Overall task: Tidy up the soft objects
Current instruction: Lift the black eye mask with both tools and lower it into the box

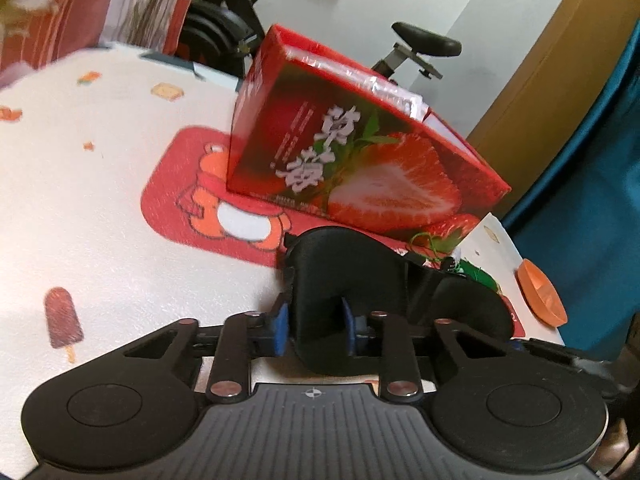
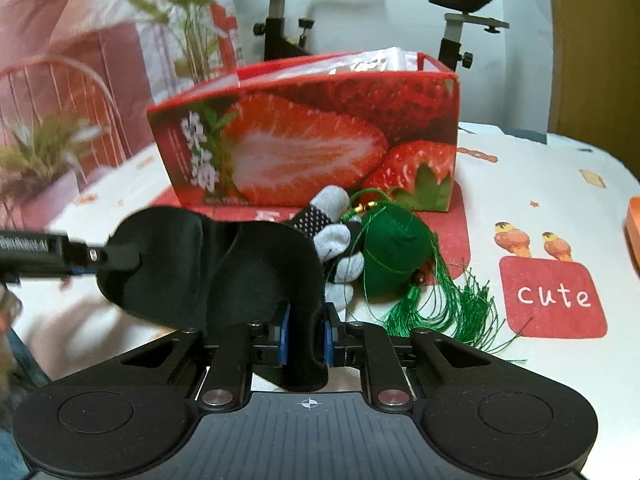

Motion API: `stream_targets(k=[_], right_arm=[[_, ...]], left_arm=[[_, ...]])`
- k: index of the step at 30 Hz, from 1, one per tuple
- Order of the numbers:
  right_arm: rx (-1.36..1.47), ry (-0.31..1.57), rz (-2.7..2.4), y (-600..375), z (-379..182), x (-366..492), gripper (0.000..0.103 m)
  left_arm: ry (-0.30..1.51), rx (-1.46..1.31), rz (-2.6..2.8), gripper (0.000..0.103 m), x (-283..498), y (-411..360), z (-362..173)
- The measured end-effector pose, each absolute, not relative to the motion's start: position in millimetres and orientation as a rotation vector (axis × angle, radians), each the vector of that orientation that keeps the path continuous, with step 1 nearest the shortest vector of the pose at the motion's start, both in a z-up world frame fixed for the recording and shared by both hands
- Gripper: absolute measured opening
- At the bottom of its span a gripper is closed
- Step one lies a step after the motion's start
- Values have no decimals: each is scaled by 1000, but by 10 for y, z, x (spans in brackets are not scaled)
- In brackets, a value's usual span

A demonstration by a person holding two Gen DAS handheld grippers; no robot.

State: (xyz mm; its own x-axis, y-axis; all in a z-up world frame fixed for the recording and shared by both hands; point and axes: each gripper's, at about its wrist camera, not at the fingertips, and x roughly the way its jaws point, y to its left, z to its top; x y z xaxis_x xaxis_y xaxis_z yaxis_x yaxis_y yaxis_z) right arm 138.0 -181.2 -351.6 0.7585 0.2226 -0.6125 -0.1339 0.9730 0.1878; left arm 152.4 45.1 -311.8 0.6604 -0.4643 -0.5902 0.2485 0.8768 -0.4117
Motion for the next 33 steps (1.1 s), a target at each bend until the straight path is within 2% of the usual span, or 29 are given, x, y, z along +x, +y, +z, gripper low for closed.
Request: stream_targets(k=[4, 12, 21, 27, 33], right_arm=[[180, 636, 214, -1877, -3390, 1333, 12], [188, 486, 245, -1945, -2982, 1274, 12], [116, 348, 254, -1942, -2365, 1595, 11], [94, 346, 266, -2001, -2044, 2128, 11], [77, 433, 241, -2068, -2048, 2755, 11]], left_arm=[[667, -286, -431, 20, 1408, 447, -2921], [478, -216, -450, 19, 1285, 396, -2419], [339, -164, -428, 19, 1577, 207, -1919], [356, -160, -429, 18, 1993, 104, -1728], [459, -125, -412, 16, 2517, -78, -1828]])
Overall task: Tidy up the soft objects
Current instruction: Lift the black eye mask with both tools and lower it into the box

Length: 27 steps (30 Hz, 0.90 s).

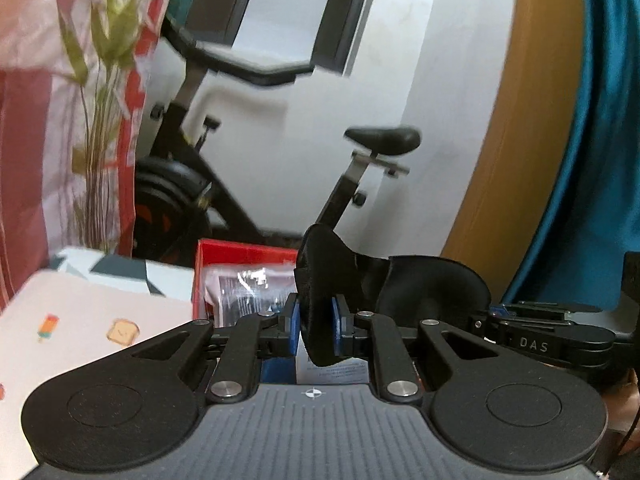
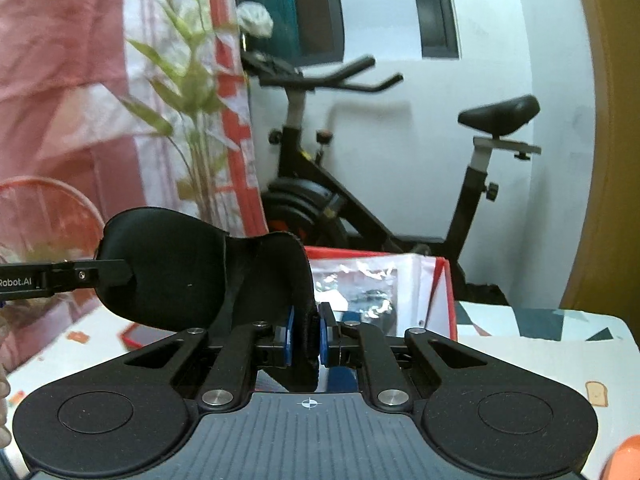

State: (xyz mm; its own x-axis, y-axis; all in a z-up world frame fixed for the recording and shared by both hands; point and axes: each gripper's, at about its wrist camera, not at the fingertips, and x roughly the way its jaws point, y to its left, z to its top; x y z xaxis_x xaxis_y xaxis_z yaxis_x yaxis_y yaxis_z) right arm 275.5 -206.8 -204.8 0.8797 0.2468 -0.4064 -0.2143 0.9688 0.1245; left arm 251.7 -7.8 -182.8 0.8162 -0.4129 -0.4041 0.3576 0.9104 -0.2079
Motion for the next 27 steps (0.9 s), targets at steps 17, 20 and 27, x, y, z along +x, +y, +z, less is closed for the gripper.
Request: stream_targets(k=[17, 20, 27], right_arm=[[173, 833, 140, -2257, -2680, 3785, 12], [138, 852, 132, -2227, -2713, 3846, 13], [127, 885, 127, -2232, -2771, 3907, 13]], left_arm=[[775, -141, -372, 16, 3268, -141, -2329], [787, -119, -354, 17, 3300, -156, -2352], [746, -48, -360, 30, 3278, -147, -2267]])
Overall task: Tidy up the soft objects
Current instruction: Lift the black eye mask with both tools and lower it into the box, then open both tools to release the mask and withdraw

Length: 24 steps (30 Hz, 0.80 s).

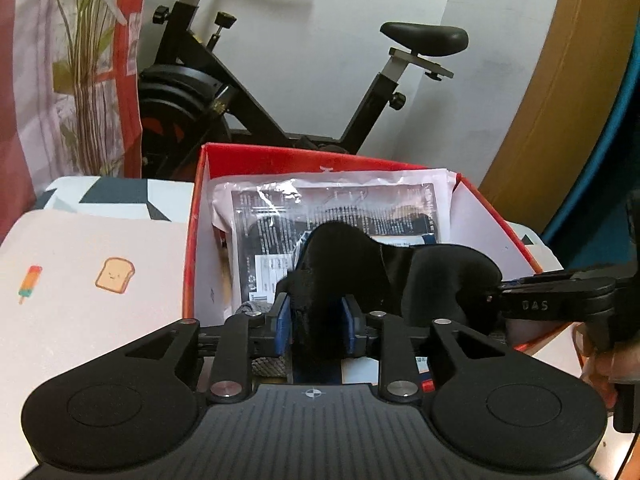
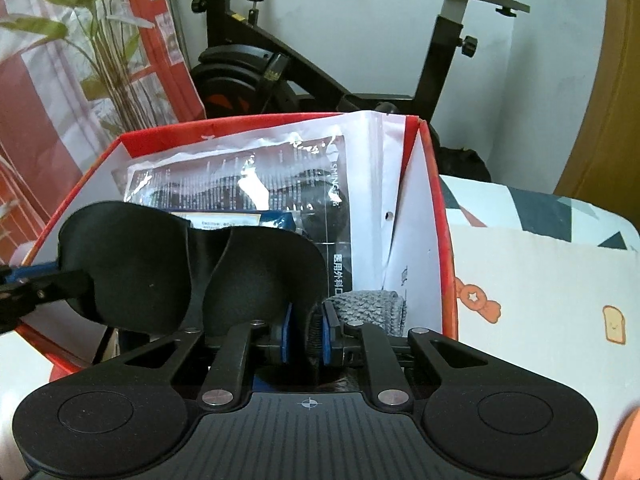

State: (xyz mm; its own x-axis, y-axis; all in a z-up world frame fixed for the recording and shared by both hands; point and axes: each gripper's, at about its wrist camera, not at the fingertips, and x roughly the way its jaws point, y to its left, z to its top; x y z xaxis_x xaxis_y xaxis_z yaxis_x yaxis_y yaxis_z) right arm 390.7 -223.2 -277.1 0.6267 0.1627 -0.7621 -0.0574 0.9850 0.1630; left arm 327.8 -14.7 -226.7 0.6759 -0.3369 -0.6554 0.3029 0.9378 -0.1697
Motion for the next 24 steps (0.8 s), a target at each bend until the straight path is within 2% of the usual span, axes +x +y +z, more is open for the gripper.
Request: stream_targets(k=[3, 8, 20, 24], right_arm=[[92, 898, 131, -2199, -2761, 3915, 13], [11, 909, 142, -2150, -2722, 3915, 13], [99, 959, 183, -2089, -2824, 3896, 13], [109, 967, 173, -2099, -2812, 3864, 17]], left_arm=[[726, -54, -342, 37, 3259, -114, -2209], [714, -59, -315, 37, 3273, -68, -2167], [691, -37, -293, 40, 3212, -73, -2122], [686, -37, -286, 41, 3175, -72, -2097]])
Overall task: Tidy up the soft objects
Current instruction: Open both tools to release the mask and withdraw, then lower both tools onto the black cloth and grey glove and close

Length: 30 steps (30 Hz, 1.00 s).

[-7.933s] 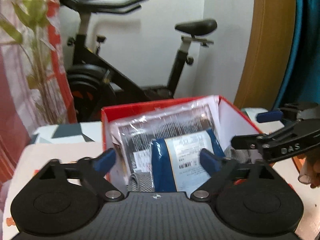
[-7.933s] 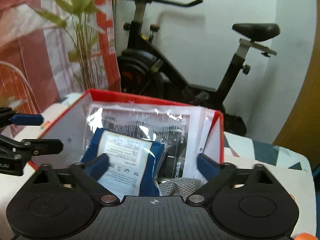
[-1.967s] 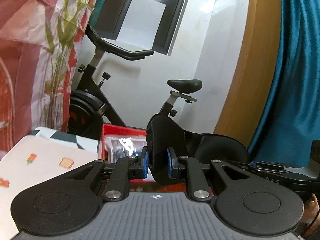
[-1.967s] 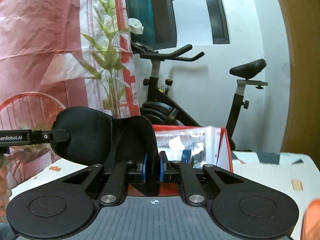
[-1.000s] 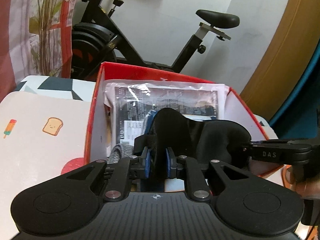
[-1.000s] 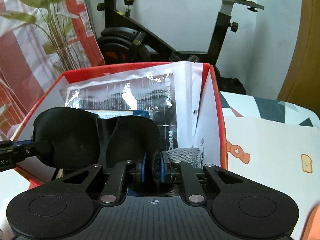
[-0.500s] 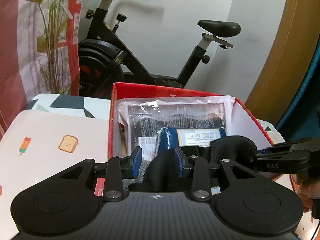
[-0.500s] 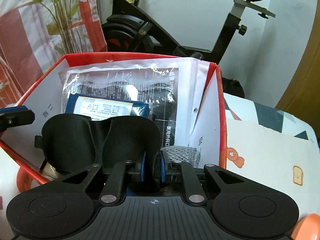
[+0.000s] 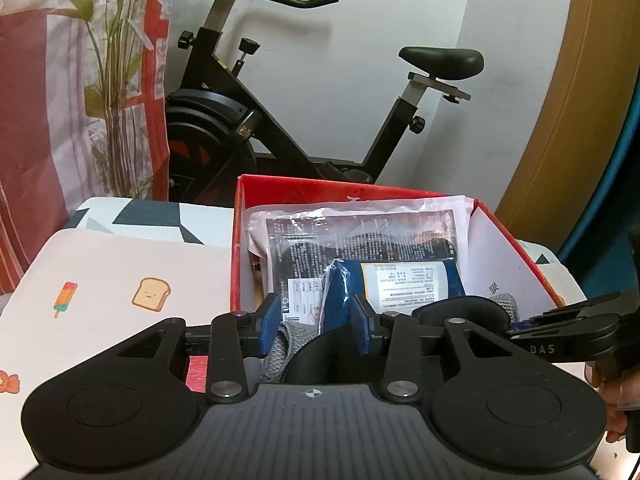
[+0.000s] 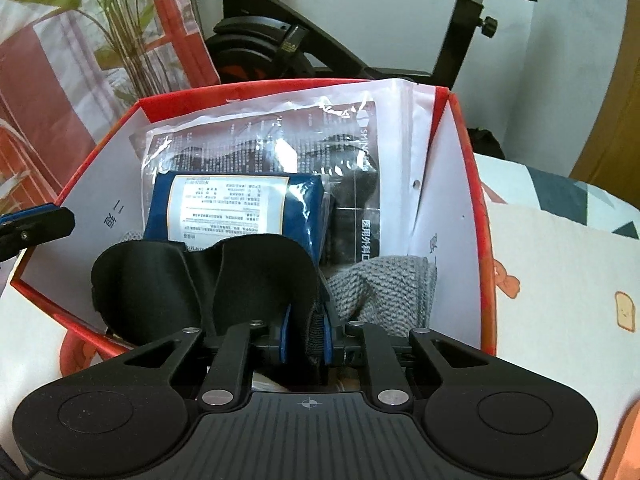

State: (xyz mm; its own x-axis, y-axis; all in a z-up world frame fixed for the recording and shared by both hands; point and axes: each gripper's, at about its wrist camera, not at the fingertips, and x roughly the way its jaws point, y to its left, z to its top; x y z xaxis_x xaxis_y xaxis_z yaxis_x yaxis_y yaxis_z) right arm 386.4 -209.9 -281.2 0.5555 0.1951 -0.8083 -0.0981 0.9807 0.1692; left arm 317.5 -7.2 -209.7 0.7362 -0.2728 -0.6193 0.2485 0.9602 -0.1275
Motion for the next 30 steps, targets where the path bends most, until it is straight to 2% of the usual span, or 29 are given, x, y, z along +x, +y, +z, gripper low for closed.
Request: stream_targets(k=[3, 8, 12, 14, 16, 18, 22, 30], right_arm=[[119, 966, 160, -2130, -2785, 3827, 26], [104, 945, 135, -2176, -2695, 3737, 31], [125, 907, 116, -2216, -2568, 3624, 55], [117, 880, 105, -2219, -2492, 3560, 58], [109, 860, 92, -2225, -2422, 3506, 73], [113, 833, 78, -2237, -2351, 3431, 83], [103, 802, 65, -2233, -2265, 3280, 103], [63, 775, 62, -2169, -2270, 2948, 103]], left_arm=[[680, -26, -283, 47, 3136, -92, -2077], [657, 4, -277, 57, 3045, -137, -2025], [648, 13, -274, 61, 2972, -143, -1978], [640, 16, -272, 65, 2929, -129, -1944], [626, 15, -263, 81, 2871, -111, -1908], [611, 11, -256, 90, 2806, -91, -1872], [599, 1, -268, 100, 2676, -64, -1828], [615, 16, -251, 103, 2426, -24, -1899]])
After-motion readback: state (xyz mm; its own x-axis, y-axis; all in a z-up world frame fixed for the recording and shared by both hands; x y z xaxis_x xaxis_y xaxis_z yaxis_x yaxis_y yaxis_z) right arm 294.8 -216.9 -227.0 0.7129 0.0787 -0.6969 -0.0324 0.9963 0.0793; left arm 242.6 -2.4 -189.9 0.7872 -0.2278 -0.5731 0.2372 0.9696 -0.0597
